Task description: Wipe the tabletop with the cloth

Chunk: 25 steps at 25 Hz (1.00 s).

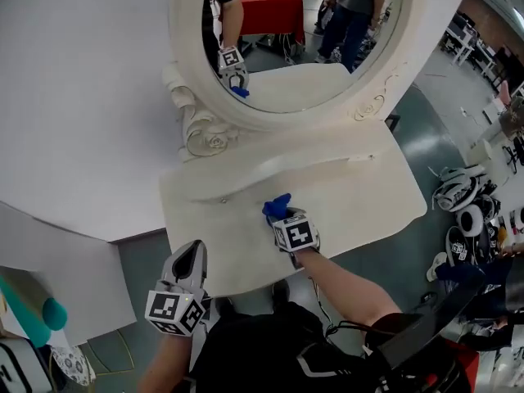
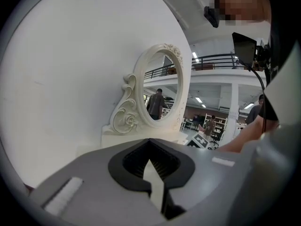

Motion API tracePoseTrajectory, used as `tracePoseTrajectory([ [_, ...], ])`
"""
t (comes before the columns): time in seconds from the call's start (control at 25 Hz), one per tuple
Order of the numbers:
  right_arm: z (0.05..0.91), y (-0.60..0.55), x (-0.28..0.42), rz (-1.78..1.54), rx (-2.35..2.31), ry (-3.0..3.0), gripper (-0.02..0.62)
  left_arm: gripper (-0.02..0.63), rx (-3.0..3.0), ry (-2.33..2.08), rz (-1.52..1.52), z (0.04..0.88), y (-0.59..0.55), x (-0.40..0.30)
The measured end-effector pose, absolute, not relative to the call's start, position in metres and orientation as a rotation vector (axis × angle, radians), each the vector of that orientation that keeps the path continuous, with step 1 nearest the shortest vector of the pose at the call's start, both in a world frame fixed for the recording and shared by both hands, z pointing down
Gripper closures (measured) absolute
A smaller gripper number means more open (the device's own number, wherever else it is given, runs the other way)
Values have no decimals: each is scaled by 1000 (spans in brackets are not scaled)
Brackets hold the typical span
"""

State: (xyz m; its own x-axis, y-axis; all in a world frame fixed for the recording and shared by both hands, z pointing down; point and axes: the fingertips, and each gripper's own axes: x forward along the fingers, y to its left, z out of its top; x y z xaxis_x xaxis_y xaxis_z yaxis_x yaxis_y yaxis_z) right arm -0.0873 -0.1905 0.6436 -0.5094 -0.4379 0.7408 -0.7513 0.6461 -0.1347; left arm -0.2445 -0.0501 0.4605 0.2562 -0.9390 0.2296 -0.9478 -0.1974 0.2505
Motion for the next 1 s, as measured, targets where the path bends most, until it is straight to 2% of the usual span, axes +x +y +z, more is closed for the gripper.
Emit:
tracePoseTrajectory([
  [0.24,659,-255,-122,553,883,-2165,457,597,2100,-1818,46,463,-46,-260],
  [0.44,668,-257,-127,551,852,-2162,457,597,2051,-1850,64,465,-39,-268],
  [0.6,670,-228,-107,507,820,-2129,457,597,2074,-1830,48,464,-43,-265],
  [1.0,669,-125,-35,644,852,-2102,458,597,2202,-1702,64,465,-57,-235],
])
